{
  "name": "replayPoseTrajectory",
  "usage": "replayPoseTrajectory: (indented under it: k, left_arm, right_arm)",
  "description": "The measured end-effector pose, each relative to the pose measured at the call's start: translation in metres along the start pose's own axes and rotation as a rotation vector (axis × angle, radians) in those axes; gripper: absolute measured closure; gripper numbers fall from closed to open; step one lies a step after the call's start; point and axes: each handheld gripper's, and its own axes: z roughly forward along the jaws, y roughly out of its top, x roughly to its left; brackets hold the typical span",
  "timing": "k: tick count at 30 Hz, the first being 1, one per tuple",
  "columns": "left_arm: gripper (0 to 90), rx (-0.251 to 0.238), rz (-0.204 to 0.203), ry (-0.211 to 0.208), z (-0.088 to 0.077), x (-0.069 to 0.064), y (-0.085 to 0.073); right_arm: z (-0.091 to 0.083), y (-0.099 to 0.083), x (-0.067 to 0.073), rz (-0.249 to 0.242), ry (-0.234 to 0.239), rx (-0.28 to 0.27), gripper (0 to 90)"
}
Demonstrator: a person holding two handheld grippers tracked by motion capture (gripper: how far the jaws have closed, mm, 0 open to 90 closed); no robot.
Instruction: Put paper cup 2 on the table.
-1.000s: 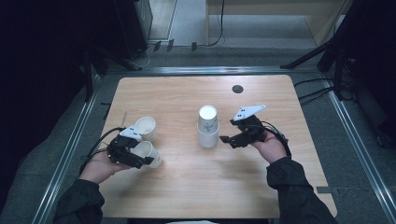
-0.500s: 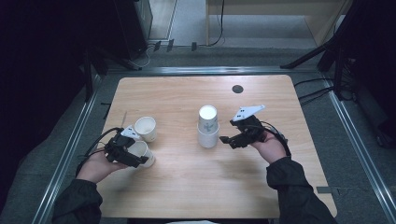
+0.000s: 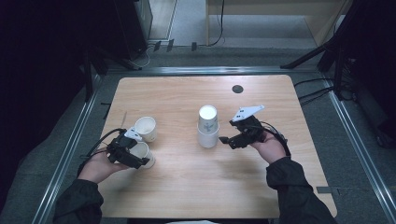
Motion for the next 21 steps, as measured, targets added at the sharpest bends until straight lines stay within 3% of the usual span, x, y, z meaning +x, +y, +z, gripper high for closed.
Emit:
replayPoseTrajectory:
  k: [7,21]
  left_arm:
    - [19.8,-0.005,-0.007,-0.005,0.0001,-0.0002,0.0017]
    - [17.9,-0.062,-0.027,-0.025,-0.0091,0.0005,0.0036]
  right_arm:
    - [-0.0005,0.0,-0.0003,0.0,0.001,-0.003,21.8]
    - [-0.0005,0.0,-0.0001,-0.002,0.002,0.0,21.8]
